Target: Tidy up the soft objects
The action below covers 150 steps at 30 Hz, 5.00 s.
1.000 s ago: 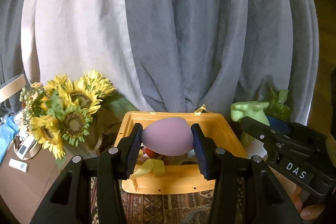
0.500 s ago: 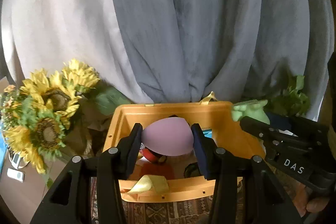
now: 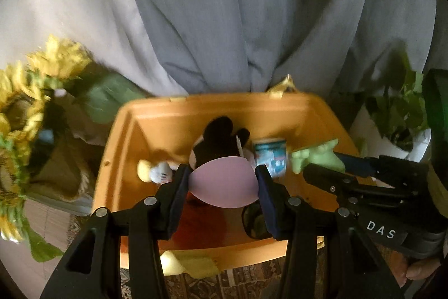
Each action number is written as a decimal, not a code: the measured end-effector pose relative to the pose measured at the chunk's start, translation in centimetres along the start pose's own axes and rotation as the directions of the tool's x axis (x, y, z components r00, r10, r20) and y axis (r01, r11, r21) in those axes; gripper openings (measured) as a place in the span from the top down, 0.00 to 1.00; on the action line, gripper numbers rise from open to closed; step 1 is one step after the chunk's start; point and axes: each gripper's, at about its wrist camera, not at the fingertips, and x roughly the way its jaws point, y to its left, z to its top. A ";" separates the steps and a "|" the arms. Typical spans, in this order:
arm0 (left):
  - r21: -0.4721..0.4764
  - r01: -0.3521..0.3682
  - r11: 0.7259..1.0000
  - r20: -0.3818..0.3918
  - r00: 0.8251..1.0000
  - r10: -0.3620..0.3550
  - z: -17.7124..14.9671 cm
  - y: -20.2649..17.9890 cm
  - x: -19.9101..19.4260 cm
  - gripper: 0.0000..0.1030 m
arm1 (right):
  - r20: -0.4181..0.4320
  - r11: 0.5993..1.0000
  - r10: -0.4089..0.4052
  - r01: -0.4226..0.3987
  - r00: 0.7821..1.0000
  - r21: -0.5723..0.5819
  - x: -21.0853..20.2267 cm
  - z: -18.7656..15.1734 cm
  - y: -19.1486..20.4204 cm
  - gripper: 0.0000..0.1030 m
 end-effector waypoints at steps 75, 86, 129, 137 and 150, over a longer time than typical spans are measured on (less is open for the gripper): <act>-0.061 -0.173 0.983 0.418 0.890 0.182 -21.2 -5.3 -33.9 0.00 | 0.504 0.961 -0.261 0.272 0.823 0.052 -31.6 -22.9 12.1 0.16; -0.011 -0.159 0.987 0.446 0.883 0.148 -26.5 -4.1 -39.5 0.00 | 0.529 0.946 -0.313 0.307 0.789 0.103 -35.9 -29.6 16.7 0.15; 0.007 -0.182 0.983 0.476 0.866 0.156 -35.1 -5.1 -47.2 0.00 | 0.537 0.936 -0.344 0.329 0.771 0.127 -42.5 -39.1 20.8 0.10; 0.001 -0.185 0.983 0.474 0.866 0.162 -34.9 -5.1 -47.4 0.00 | 0.540 0.938 -0.338 0.325 0.771 0.122 -42.4 -38.8 20.9 0.10; -0.023 -0.190 0.982 0.464 0.867 0.179 -35.0 -4.1 -47.5 0.00 | 0.536 0.940 -0.326 0.325 0.779 0.099 -41.8 -38.4 21.8 0.10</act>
